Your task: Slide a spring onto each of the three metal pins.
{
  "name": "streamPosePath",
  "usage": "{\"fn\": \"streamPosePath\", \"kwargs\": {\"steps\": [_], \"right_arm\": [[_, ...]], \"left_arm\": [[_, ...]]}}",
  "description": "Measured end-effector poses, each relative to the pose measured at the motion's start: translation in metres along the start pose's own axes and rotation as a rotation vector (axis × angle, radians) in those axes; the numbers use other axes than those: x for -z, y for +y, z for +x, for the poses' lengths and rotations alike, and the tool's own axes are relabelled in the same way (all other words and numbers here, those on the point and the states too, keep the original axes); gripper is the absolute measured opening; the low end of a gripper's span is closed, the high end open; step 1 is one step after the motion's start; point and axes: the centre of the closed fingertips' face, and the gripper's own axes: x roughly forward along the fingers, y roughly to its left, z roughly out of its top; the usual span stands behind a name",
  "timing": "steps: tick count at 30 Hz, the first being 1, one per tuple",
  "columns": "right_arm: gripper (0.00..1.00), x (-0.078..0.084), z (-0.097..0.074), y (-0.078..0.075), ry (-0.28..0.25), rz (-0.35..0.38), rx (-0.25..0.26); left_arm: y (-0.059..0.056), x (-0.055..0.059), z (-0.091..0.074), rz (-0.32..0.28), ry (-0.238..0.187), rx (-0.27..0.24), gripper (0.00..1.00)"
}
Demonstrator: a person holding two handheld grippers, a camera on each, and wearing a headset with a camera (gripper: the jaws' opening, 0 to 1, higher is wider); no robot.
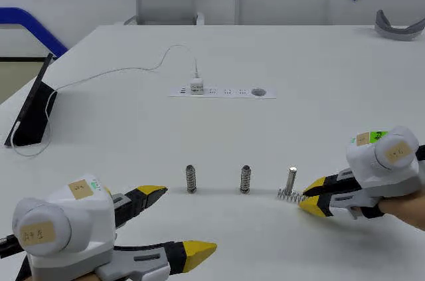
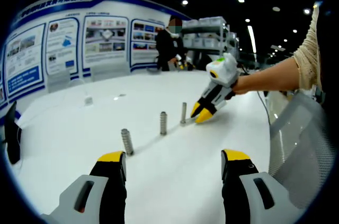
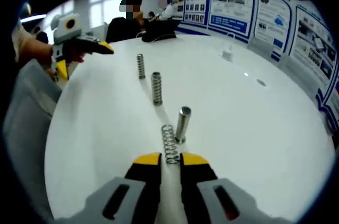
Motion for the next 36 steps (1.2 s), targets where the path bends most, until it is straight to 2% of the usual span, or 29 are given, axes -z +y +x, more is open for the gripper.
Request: {"fn": "streamPosePath", "kwargs": {"steps": [12,18,30,36], "right_arm": [[0.12,0.003,0.003,0.002,0.025,0.003,-0.012],[0.12,0.001,0.002,0.008,0.029,-0.005,-0.024],[0.12,-0.015,-0.014,0.031,0.013,-0.058,-0.063],[0.12,-0.027,-0.024,0.049,0.009,-0.108,-0.103]], "left_arm": [[-0.002,0.002,0.0,-0.001,0.003,0.006,0.73],[-0.005,0.002,0.001,0.004,0.004,0.016,0.73],[-0.018,0.001,0.013,0.047,0.017,0.076,0.69],[-0.026,-0.002,0.022,0.073,0.02,0.112,0.66]]}}
